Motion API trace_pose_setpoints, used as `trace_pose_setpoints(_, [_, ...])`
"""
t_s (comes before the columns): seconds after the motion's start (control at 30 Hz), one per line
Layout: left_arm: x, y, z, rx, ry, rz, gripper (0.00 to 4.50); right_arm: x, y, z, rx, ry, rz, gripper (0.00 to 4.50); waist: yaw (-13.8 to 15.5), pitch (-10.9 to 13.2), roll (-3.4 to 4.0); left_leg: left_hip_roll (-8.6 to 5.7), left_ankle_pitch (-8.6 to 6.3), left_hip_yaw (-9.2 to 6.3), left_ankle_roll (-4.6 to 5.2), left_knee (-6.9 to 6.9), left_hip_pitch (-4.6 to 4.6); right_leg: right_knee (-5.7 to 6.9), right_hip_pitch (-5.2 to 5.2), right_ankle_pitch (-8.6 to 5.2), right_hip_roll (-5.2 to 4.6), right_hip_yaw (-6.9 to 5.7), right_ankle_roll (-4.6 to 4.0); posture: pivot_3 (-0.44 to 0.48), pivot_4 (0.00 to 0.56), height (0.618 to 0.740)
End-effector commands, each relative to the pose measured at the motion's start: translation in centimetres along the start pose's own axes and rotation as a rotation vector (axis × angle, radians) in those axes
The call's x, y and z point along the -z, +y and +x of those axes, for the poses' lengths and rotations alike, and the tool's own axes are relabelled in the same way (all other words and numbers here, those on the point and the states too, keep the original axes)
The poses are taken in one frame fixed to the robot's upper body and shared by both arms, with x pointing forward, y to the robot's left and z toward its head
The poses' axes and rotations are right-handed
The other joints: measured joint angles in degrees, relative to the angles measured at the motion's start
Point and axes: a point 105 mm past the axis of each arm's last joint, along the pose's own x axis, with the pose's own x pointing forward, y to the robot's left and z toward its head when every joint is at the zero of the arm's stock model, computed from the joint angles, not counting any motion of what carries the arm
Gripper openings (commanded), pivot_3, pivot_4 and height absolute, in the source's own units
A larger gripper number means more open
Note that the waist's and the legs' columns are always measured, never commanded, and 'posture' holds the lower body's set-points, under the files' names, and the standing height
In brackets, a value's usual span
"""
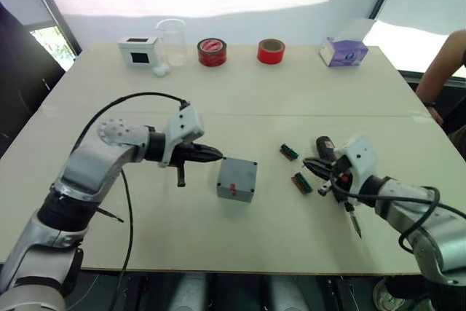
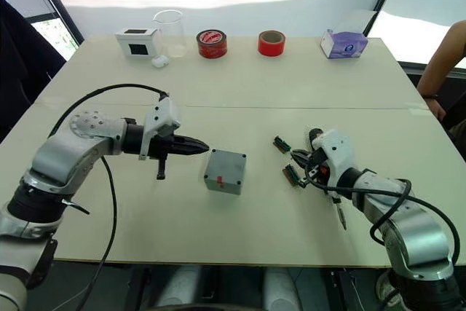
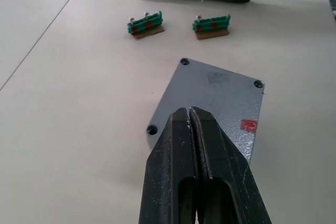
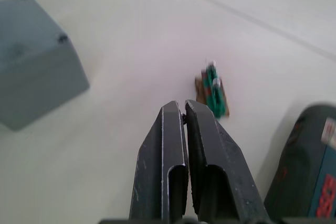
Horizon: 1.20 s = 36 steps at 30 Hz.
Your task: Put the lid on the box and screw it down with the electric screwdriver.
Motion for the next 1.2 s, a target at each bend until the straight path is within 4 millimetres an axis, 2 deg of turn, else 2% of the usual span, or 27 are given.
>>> trace_pose_setpoints(0.03, [0.0, -0.3, -1.1, -0.014, -0.004, -0.014, 0.0, -3.2, 2.7, 1.2, -0.123, -0.104, -0.06, 0.11, -0.3, 0.0, 0.01, 0.0, 0.0, 0.0, 0.0, 0.0, 0.0, 0.0, -0.02, 0.0, 0.0, 0.01, 0.0, 0.0, 0.15, 0.74])
trace_pose_setpoints(0.2, [0.3, -0.3, -1.2, -0.042, -0.011, -0.041, 0.0, -4.3, 4.6, 3.2, -0.201, -0.143, -0.066, 0.11, 0.1, 0.0, 0.01, 0.01, 0.0, -0.02, 0.0, 0.03, -0.01, 0.07, -0.02, -0.01, 0.0, 0.0, -0.01, 0.0, 0.15, 0.74])
trace_pose_setpoints(0.43, [0.6, -0.4, -1.5, -0.089, -0.02, -0.067, 0.0, -3.6, 5.4, 4.9, -0.243, -0.123, -0.089, 0.11, -0.1, 0.0, 0.0, -0.03, 0.0, -0.01, 0.0, 0.11, -0.02, 0.2, -0.08, -0.01, -0.04, 0.01, -0.02, 0.0, 0.15, 0.74])
trace_pose_setpoints(0.87, [0.3, -0.5, -1.4, -0.091, -0.024, -0.068, 0.0, -2.0, 5.0, 5.2, -0.23, -0.085, -0.094, 0.11, 0.0, 0.0, 0.01, -0.03, 0.01, 0.0, -0.01, 0.11, -0.02, 0.3, -0.13, -0.02, -0.03, 0.02, -0.03, 0.0, 0.15, 0.74])
trace_pose_setpoints(1.2, [0.2, -0.4, -1.3, -0.084, -0.023, -0.063, 0.0, -1.5, 4.6, 5.4, -0.2, -0.078, -0.091, 0.11, 0.0, 0.0, 0.01, -0.03, 0.01, 0.0, -0.01, 0.11, -0.02, 0.3, -0.13, -0.02, -0.02, 0.02, -0.04, 0.0, 0.15, 0.74])
